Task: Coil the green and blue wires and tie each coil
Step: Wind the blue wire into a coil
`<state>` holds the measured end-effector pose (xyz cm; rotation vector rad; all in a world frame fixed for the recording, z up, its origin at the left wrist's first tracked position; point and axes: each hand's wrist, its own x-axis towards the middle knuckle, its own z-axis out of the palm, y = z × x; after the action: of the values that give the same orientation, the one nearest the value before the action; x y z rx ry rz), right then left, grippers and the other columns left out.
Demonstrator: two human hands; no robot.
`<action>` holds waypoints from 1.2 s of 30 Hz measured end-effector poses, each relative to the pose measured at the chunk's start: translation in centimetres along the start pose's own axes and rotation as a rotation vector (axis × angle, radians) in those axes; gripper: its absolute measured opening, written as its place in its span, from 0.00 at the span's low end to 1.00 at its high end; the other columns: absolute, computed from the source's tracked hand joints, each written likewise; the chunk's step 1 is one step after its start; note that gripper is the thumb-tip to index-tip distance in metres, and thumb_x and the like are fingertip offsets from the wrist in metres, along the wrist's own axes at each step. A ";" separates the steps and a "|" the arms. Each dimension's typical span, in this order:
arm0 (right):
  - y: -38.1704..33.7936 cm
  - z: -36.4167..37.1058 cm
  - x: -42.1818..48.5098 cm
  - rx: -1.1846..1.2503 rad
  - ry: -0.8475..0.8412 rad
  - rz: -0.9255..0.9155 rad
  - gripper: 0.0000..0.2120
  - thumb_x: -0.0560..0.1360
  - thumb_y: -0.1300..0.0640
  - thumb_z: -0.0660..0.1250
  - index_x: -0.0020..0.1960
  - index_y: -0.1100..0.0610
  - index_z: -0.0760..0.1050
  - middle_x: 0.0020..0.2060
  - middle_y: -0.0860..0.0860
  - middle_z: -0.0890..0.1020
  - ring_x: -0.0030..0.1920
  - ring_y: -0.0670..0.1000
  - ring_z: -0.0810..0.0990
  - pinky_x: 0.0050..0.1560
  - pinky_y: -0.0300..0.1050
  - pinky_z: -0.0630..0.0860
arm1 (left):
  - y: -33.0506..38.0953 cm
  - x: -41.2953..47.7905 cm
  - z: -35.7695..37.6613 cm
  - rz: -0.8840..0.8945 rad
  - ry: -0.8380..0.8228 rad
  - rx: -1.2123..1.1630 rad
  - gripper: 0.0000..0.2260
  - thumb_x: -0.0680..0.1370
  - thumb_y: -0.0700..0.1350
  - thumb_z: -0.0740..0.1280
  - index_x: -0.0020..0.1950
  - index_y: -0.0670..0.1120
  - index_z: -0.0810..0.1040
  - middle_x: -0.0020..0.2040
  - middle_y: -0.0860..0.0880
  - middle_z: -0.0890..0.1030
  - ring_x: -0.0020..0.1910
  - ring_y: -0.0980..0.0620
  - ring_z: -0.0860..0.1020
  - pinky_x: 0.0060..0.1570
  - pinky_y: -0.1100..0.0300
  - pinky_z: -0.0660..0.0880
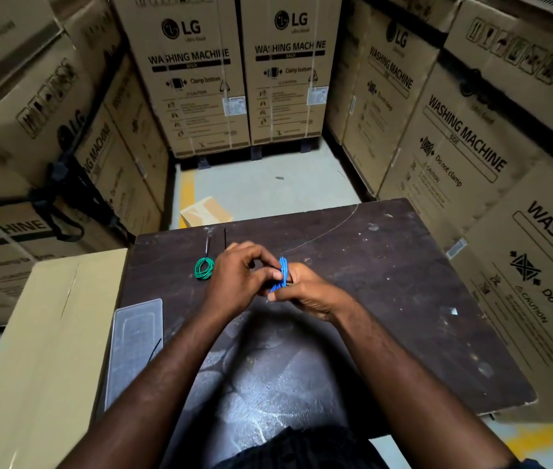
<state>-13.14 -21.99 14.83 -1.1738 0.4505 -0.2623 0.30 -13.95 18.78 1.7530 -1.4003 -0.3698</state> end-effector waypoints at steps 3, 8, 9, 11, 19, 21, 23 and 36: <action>-0.1 0.4 -0.1 -0.103 0.034 0.006 0.18 0.71 0.80 0.57 0.43 0.60 0.76 0.36 0.46 0.83 0.40 0.43 0.81 0.44 0.33 0.75 | 0.0 0.4 -0.1 0.046 -0.045 0.001 0.05 0.63 0.47 0.75 0.37 0.55 0.82 0.40 0.56 0.77 0.44 0.57 0.76 0.47 0.57 0.71; 0.0 0.7 0.0 -0.132 0.016 -0.005 0.15 0.69 0.76 0.58 0.45 0.62 0.77 0.39 0.53 0.83 0.42 0.48 0.82 0.48 0.39 0.78 | -0.8 1.1 -0.2 -0.024 -0.151 -0.019 0.08 0.67 0.46 0.76 0.45 0.54 0.84 0.45 0.54 0.81 0.46 0.55 0.79 0.49 0.55 0.76; -0.1 0.6 0.0 -0.123 0.009 -0.003 0.13 0.68 0.74 0.59 0.46 0.63 0.77 0.39 0.54 0.83 0.42 0.48 0.82 0.48 0.39 0.79 | -1.0 1.1 -0.2 -0.044 -0.191 -0.051 0.10 0.68 0.44 0.75 0.49 0.53 0.83 0.47 0.54 0.82 0.47 0.56 0.80 0.50 0.56 0.77; -0.3 0.5 -0.1 -0.122 -0.022 0.016 0.12 0.66 0.71 0.60 0.47 0.63 0.77 0.40 0.55 0.83 0.41 0.49 0.82 0.48 0.39 0.79 | -1.1 1.1 -0.4 -0.103 -0.308 -0.179 0.11 0.73 0.41 0.72 0.55 0.49 0.82 0.49 0.54 0.83 0.47 0.58 0.80 0.51 0.61 0.76; -0.8 -0.4 -0.9 -0.093 -0.166 0.071 0.11 0.69 0.71 0.61 0.50 0.67 0.76 0.46 0.62 0.81 0.45 0.54 0.81 0.48 0.41 0.77 | -1.2 0.1 -0.8 -0.214 -0.357 -0.442 0.09 0.76 0.36 0.69 0.55 0.43 0.81 0.51 0.46 0.84 0.49 0.55 0.81 0.52 0.63 0.76; -0.9 -0.2 -1.0 -0.086 -0.199 0.080 0.11 0.70 0.72 0.60 0.47 0.64 0.78 0.46 0.62 0.81 0.45 0.53 0.82 0.48 0.40 0.78 | -1.4 -0.2 -0.7 -0.242 -0.346 -0.481 0.09 0.75 0.35 0.69 0.54 0.42 0.81 0.51 0.43 0.84 0.48 0.54 0.81 0.51 0.61 0.77; -1.1 -0.1 -1.1 -0.099 -0.226 0.080 0.14 0.72 0.74 0.58 0.41 0.59 0.77 0.46 0.61 0.81 0.45 0.53 0.82 0.47 0.40 0.78 | -1.7 -0.3 -0.9 -0.285 -0.347 -0.550 0.09 0.74 0.34 0.70 0.54 0.40 0.80 0.49 0.41 0.83 0.46 0.52 0.81 0.49 0.59 0.78; -1.6 0.1 -1.4 -0.113 -0.363 0.156 0.11 0.74 0.75 0.55 0.53 0.69 0.73 0.55 0.70 0.77 0.51 0.57 0.82 0.52 0.41 0.79 | -2.1 -1.0 -1.0 -0.367 -0.355 -0.614 0.07 0.73 0.32 0.71 0.49 0.40 0.81 0.41 0.43 0.83 0.41 0.52 0.81 0.45 0.58 0.80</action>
<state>-14.29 -21.89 16.62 -1.2578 0.2374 0.1134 2.05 -12.56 17.58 1.4515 -1.0234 -1.2208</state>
